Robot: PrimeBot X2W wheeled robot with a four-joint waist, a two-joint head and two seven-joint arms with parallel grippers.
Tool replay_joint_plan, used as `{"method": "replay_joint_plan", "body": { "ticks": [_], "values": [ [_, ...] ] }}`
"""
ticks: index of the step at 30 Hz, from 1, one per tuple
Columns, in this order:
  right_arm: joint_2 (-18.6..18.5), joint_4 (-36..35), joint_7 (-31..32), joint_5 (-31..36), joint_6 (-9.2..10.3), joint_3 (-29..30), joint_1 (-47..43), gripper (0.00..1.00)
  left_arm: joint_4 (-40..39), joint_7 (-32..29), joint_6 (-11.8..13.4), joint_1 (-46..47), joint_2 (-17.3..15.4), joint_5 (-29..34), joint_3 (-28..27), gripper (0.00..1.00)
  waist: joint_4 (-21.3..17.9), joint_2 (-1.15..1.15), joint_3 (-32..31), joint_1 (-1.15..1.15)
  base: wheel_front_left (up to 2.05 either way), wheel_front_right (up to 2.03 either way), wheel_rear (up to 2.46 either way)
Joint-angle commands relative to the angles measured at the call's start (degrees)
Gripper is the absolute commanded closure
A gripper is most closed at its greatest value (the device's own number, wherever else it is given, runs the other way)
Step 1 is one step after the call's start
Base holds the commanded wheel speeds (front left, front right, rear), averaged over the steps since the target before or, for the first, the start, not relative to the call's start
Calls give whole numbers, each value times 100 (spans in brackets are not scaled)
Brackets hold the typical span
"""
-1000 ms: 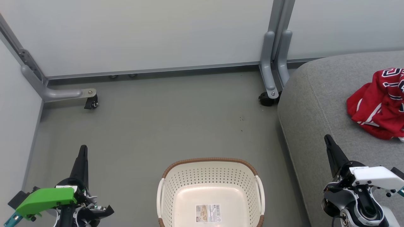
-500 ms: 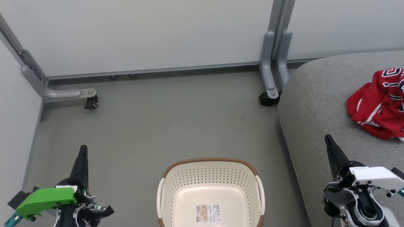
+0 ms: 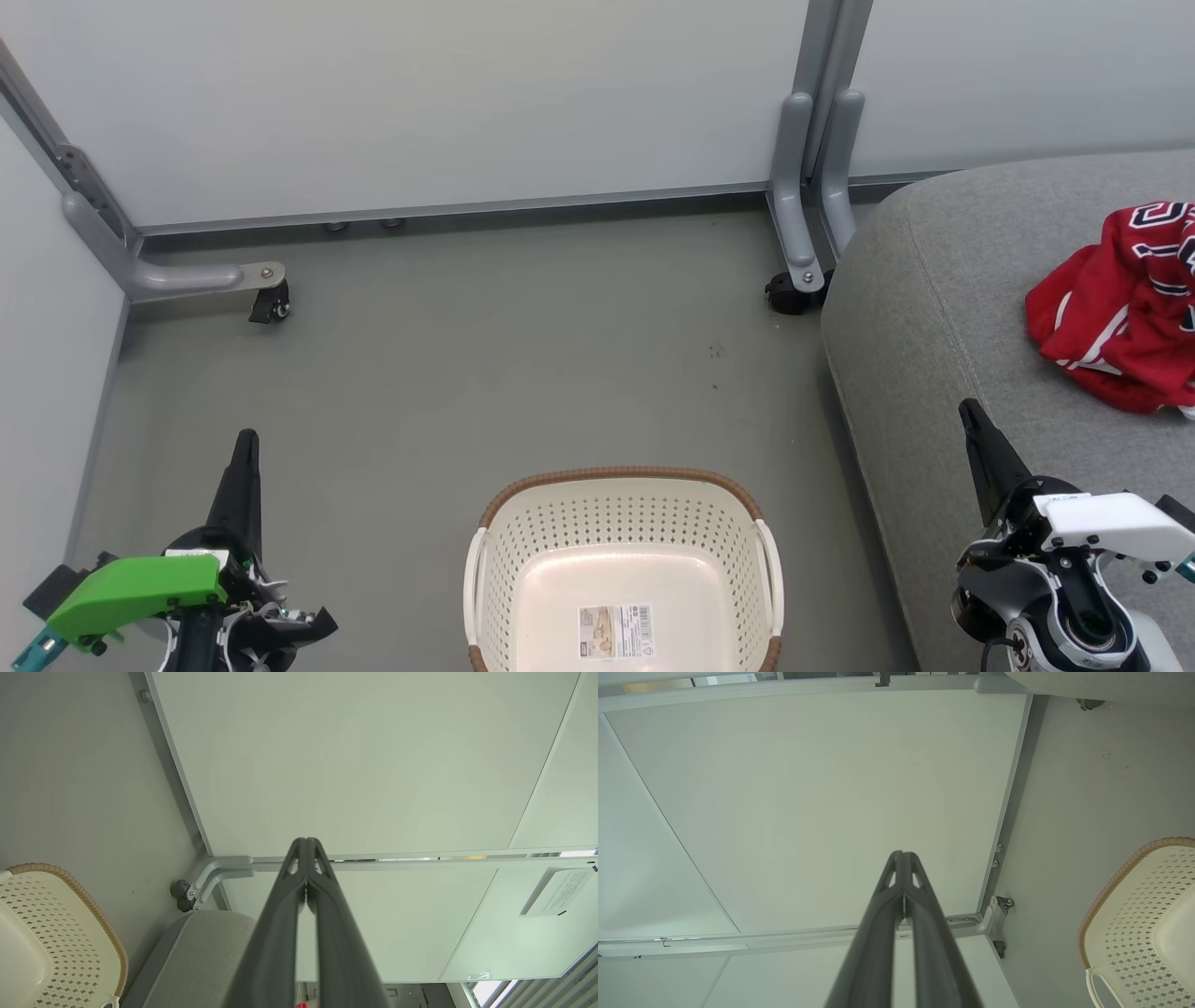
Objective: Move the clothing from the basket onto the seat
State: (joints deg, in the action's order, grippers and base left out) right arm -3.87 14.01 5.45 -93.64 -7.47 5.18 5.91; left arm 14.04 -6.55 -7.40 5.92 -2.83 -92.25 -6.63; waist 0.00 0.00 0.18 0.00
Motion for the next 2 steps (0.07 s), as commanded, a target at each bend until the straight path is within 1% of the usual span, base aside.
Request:
{"method": "replay_joint_plan", "body": {
  "ticks": [1, 2],
  "values": [
    [9, 15, 8, 33, -4, 19, 48, 100, 6, -21, -32, 66, 4, -25, -11, 100, 0, 0, 0, 0, 0, 0, 0],
    [10, 15, 10, 35, -3, 21, 48, 100, 6, -21, -32, 66, 4, -26, -11, 100, 0, 0, 0, 0, 0, 0, 0]
  ]
}}
